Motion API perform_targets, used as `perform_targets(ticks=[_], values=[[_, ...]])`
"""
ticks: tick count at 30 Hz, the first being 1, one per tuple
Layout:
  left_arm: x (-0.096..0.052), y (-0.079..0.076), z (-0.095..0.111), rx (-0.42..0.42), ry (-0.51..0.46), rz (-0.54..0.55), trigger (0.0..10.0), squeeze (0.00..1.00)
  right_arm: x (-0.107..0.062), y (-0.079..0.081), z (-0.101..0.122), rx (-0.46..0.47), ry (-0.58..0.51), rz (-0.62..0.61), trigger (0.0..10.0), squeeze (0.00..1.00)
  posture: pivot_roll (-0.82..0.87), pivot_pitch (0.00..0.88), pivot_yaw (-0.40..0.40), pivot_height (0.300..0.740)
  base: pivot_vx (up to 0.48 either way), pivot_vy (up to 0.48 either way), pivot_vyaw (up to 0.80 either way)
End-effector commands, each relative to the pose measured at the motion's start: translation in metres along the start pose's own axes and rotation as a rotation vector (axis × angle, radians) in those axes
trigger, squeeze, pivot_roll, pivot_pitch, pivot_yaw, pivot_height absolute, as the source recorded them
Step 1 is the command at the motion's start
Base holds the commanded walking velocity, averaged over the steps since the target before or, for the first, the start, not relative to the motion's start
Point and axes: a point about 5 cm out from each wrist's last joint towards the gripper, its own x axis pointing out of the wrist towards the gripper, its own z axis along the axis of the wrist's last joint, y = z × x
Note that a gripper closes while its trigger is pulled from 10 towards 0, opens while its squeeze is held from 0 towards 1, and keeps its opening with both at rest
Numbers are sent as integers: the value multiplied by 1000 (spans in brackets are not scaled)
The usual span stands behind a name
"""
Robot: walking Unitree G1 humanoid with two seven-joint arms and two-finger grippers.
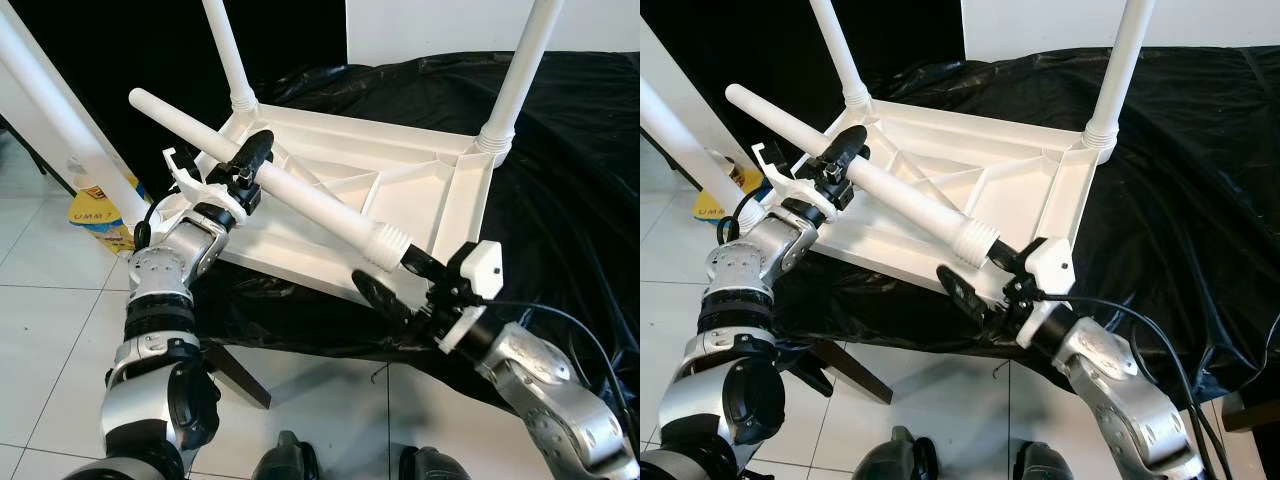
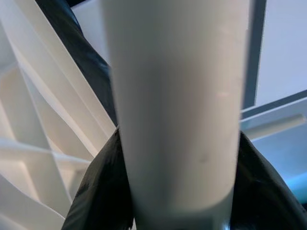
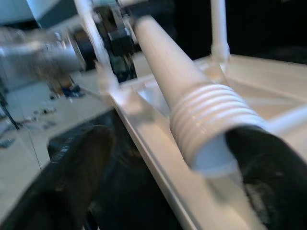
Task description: Building children table
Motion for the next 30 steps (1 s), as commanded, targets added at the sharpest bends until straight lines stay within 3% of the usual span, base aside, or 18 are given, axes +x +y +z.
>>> perform_targets(ticks=[1,7,13,14,16,20,30], values=[[0,-6,9,26,-24,-111,10000,0,-3,1,3,-19,4,14,10000,1000,-24,117,111,740,0,0,0],[4,-9,24,48,-66,-110,10000,0,-15,-5,-1,-52,76,12,10000,1000,-32,122,108,740,0,0,0],[9,-17,19,118,-29,-145,10000,0,-20,-16,0,-113,115,-23,10000,1000,-36,129,105,740,0,0,0],[12,-21,13,163,-5,-161,10000,0,-21,-21,2,-139,127,-36,10000,0,-36,132,103,740,0,0,0],[12,-21,13,163,-5,-161,10000,0,-21,-21,2,-139,127,-36,10000,0,-36,132,103,740,0,0,0],[20,-36,-4,263,60,-210,10000,0,-19,-30,9,-174,131,-64,10000,0,-31,135,98,740,0,0,0],[31,-67,-31,418,133,-304,10000,0,-4,-25,8,-132,123,-39,10000,0,-16,135,86,740,0,0,0]])
